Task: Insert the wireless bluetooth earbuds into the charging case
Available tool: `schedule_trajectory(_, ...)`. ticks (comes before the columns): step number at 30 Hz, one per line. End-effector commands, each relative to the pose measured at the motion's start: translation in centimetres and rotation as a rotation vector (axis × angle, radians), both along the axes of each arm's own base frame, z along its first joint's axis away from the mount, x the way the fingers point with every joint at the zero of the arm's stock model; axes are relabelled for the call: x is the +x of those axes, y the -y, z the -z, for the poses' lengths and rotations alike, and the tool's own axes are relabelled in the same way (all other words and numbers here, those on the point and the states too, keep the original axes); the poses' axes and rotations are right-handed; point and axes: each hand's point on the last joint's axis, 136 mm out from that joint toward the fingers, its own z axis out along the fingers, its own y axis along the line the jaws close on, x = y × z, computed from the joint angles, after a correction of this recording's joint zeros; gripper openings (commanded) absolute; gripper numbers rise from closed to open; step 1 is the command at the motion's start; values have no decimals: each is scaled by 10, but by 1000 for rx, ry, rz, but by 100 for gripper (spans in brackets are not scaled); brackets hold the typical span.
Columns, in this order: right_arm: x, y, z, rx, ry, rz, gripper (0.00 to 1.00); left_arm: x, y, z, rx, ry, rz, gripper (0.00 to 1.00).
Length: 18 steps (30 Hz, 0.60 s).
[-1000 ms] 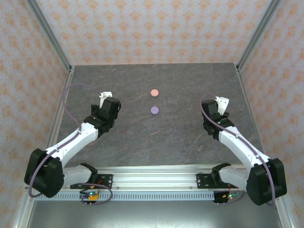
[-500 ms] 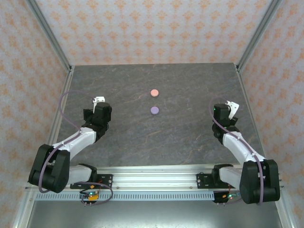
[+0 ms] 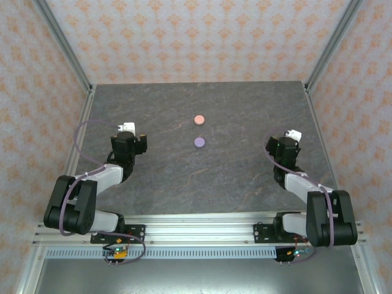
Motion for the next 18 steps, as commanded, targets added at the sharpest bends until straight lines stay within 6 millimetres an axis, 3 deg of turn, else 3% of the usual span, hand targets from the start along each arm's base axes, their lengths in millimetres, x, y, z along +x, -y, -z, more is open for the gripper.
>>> schedule_trajectory(1,13,-6,-17,6,119,-50,76,13,3,-15,-7,80,47,90)
schedule_trajectory(11,22,-12,-16,-20,122,-103,77,14,-2,4,-37,129,50,90)
schedule_trajectory(18,33,-14,4,-31,108,-119,77,13,-4,4,-45,128,41,91)
